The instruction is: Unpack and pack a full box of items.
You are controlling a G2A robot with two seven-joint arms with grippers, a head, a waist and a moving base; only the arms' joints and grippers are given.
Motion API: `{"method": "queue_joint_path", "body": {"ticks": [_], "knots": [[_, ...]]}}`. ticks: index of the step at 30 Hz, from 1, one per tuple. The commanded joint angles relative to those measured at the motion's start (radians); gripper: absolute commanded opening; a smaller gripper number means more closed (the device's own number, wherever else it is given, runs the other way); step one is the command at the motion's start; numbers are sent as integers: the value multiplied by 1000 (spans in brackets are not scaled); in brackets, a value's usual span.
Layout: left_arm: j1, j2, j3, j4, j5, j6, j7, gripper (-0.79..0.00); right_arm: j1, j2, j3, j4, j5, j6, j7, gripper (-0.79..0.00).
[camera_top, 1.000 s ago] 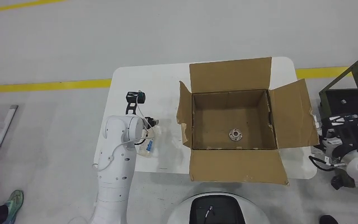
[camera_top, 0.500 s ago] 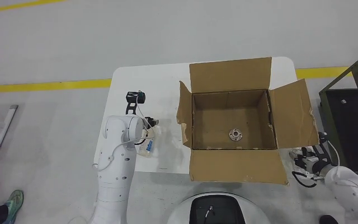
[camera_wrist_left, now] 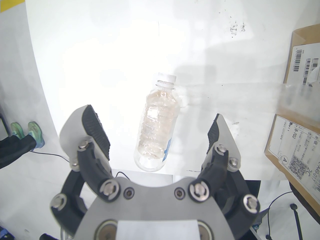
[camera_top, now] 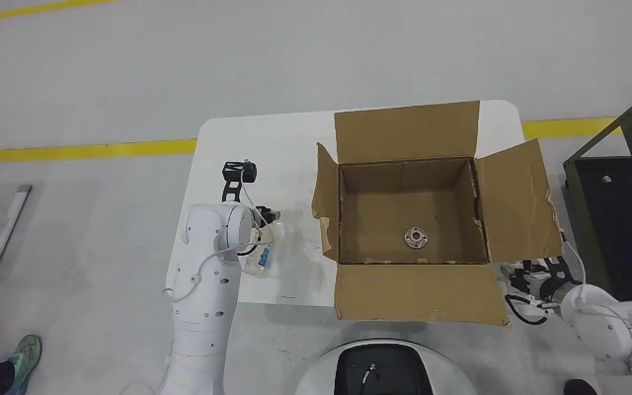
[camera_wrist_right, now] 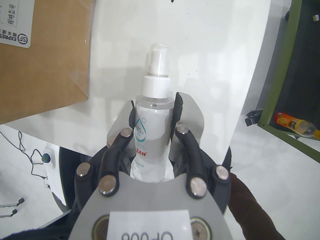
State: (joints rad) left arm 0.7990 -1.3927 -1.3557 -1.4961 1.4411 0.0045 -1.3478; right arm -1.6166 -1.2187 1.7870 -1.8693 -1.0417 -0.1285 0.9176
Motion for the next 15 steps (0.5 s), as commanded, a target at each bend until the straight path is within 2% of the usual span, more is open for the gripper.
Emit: {"method": "queue_joint_path", "body": {"ticks": [1, 3, 15], "knots": [[0, 0, 0, 0, 0, 0, 0, 0, 0, 1, -3, -4, -3, 2, 2, -523], [0, 0, 0, 0, 0, 0, 0, 0, 0, 3, -5, -7, -5, 2, 3, -474], [0, 0, 0, 0, 0, 0, 0, 0, -5, 12, 8, -28, 12, 3, 2, -449]]}}
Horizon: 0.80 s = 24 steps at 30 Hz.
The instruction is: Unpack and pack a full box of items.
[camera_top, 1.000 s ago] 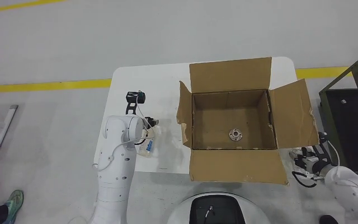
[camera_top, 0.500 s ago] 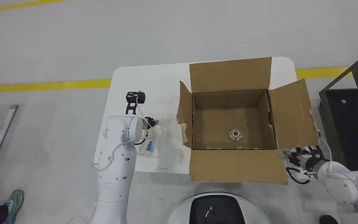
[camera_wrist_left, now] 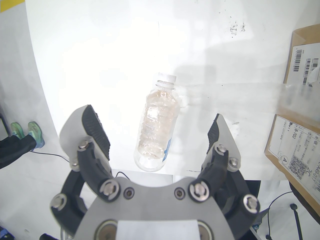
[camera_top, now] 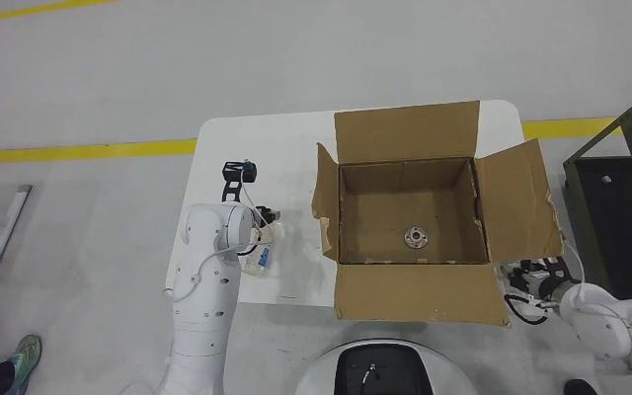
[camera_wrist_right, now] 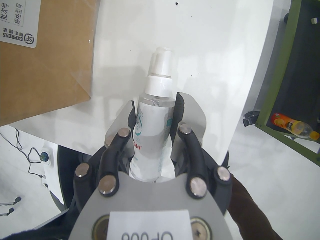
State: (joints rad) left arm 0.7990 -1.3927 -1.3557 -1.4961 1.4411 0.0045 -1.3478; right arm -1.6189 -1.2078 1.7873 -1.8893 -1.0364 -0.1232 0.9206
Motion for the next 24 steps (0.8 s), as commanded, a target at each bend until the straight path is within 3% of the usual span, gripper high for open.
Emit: {"method": "queue_joint_path", "body": {"ticks": [1, 9, 12, 14, 17, 20, 24], "knots": [[0, 0, 0, 0, 0, 0, 0, 0, -7, 2, 20, -19, 20, -2, -3, -453], [0, 0, 0, 0, 0, 0, 0, 0, -72, 9, 197, -158, 222, -43, -51, -406], [0, 0, 0, 0, 0, 0, 0, 0, -94, 7, 282, -218, 355, -23, -97, -428], [0, 0, 0, 0, 0, 0, 0, 0, -105, 6, 334, -265, 418, -17, -121, -533], [0, 0, 0, 0, 0, 0, 0, 0, -112, 6, 386, -349, 485, -6, -158, -785], [0, 0, 0, 0, 0, 0, 0, 0, -112, 7, 398, -449, 528, -1, -168, -785], [0, 0, 0, 0, 0, 0, 0, 0, -69, 14, 329, -461, 568, -44, -161, -785]]}}
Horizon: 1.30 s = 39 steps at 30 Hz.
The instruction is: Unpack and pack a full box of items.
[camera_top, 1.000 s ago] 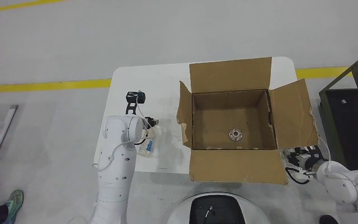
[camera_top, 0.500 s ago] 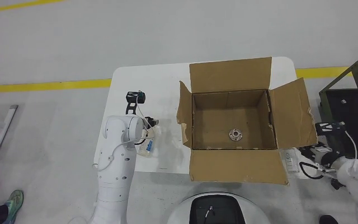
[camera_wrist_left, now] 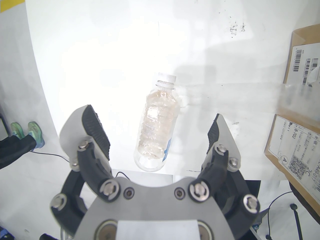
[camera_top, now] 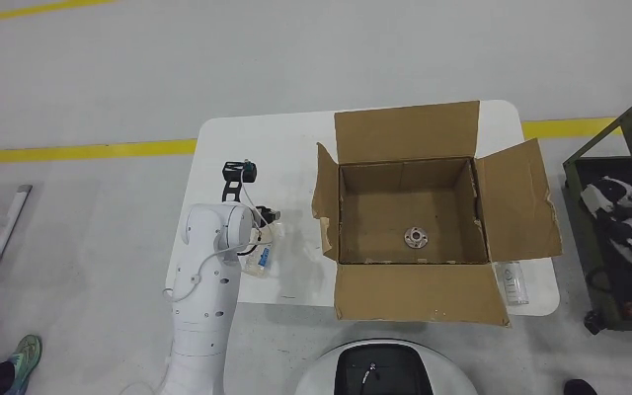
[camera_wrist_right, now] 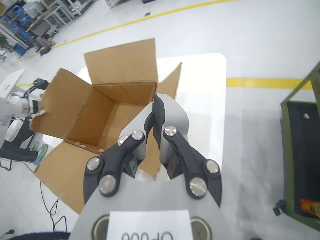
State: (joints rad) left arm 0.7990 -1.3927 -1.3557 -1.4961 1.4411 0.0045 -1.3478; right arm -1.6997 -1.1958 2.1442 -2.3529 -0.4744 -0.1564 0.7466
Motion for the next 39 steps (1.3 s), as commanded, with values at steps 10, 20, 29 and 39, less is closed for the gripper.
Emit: {"method": "queue_joint_path", "body": {"ticks": [10, 20, 29, 39], "knots": [[0, 0, 0, 0, 0, 0, 0, 0, 118, 20, -502, 18, -566, 15, 99, -785], [0, 0, 0, 0, 0, 0, 0, 0, 180, 17, -638, 112, -751, 72, 107, -785], [0, 0, 0, 0, 0, 0, 0, 0, 191, 17, -654, 129, -752, 56, 79, -785], [0, 0, 0, 0, 0, 0, 0, 0, 546, -13, -878, 373, -761, 175, 341, -785]]}}
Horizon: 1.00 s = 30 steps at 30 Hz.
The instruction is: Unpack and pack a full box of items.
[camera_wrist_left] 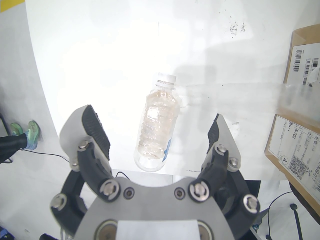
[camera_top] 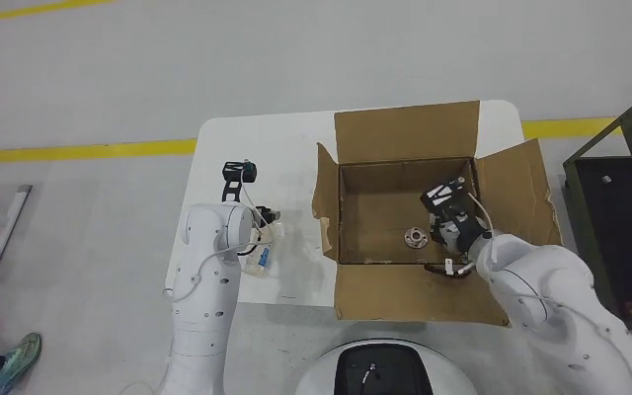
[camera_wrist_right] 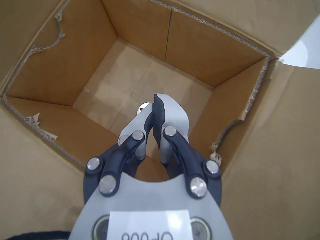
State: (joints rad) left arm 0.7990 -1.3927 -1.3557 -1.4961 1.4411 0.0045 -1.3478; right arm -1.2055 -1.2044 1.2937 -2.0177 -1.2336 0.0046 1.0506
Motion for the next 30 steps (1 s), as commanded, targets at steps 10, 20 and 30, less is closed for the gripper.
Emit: {"method": "queue_joint_path", "body": {"ticks": [10, 20, 30], "knots": [[0, 0, 0, 0, 0, 0, 0, 0, 254, -37, -166, 262, 8, 81, 229, -785], [0, 0, 0, 0, 0, 0, 0, 0, 255, -39, -173, 290, 13, 65, 231, 0], [0, 0, 0, 0, 0, 0, 0, 0, 250, -39, -173, 287, 2, 59, 216, 0]]}}
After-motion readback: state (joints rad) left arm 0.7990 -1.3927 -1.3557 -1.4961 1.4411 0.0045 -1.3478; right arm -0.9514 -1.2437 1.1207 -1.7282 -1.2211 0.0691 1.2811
